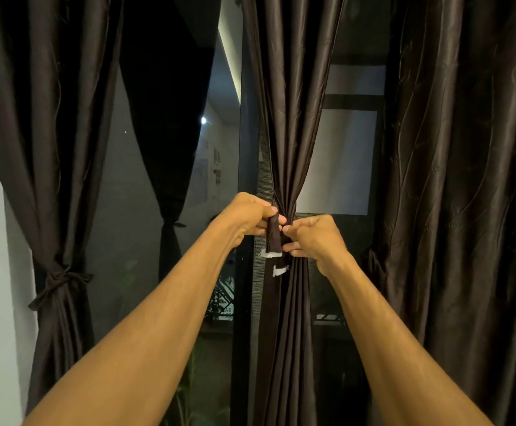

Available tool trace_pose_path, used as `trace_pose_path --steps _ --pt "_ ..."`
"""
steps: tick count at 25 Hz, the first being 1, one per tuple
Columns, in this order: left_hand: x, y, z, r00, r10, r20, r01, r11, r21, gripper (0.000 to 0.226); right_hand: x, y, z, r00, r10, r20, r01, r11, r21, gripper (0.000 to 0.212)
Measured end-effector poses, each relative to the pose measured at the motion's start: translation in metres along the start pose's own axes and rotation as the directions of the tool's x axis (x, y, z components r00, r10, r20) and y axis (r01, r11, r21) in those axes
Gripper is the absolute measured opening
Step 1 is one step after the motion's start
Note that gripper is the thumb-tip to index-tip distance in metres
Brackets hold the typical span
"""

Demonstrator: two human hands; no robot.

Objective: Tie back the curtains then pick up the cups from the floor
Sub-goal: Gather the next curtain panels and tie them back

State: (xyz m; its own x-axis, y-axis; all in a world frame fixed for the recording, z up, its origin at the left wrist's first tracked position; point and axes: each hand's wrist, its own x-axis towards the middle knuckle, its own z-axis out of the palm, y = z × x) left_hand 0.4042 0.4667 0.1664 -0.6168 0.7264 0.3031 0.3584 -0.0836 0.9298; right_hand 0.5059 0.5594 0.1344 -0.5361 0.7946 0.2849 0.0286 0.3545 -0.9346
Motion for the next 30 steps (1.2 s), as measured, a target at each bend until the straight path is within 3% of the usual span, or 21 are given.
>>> trace_pose_path --steps 3,7,12,15,19,22,26,27,29,30 --pt "0.000 -0.001 0.001 1.000 -0.001 0.010 0.001 1.000 0.002 0.017 -0.007 0.001 0.000 0.998 0.030 0.051 -0.039 0.983 0.180 0.013" --pt "0.001 0.002 0.005 1.000 -0.030 0.006 0.030 0.996 0.082 0.009 -0.012 0.000 -0.003 0.989 0.078 0.124 -0.110 0.953 0.282 0.018" --pt "-0.004 0.002 0.014 0.996 0.074 0.040 -0.084 0.898 0.432 0.000 -0.013 0.001 0.003 0.984 0.120 0.130 -0.161 0.912 0.376 0.016" --pt "-0.004 -0.003 0.017 0.998 0.020 0.060 -0.044 0.901 0.432 0.020 -0.010 0.002 0.005 0.984 0.126 0.126 -0.165 0.908 0.385 0.025" --pt "-0.004 -0.009 0.015 0.995 0.071 0.072 -0.093 0.917 0.387 0.011 -0.014 -0.004 -0.005 0.983 0.082 0.167 -0.127 0.949 0.287 0.027" --pt "-0.002 -0.012 0.010 0.994 0.099 0.051 -0.108 0.970 0.219 0.021 -0.021 -0.007 -0.014 0.965 -0.041 0.260 0.007 0.991 0.131 0.032" --pt "0.001 -0.012 0.007 0.995 0.094 0.012 -0.095 0.988 0.123 0.019 -0.028 -0.001 0.002 0.976 -0.186 0.116 0.207 0.955 -0.210 0.023" --pt "0.000 -0.012 0.008 0.994 0.112 0.006 -0.111 0.984 0.137 0.019 -0.031 -0.001 0.007 0.979 -0.184 0.086 0.196 0.965 -0.176 0.017" --pt "-0.003 -0.014 0.009 0.990 0.143 0.008 -0.143 0.980 0.141 0.019 -0.037 -0.003 0.010 0.989 -0.080 0.125 0.067 0.992 0.104 0.009" --pt "-0.004 -0.016 0.009 0.990 0.143 0.018 -0.144 0.982 0.122 0.018 -0.040 -0.006 0.008 0.983 -0.017 0.184 -0.030 0.968 0.251 0.015"
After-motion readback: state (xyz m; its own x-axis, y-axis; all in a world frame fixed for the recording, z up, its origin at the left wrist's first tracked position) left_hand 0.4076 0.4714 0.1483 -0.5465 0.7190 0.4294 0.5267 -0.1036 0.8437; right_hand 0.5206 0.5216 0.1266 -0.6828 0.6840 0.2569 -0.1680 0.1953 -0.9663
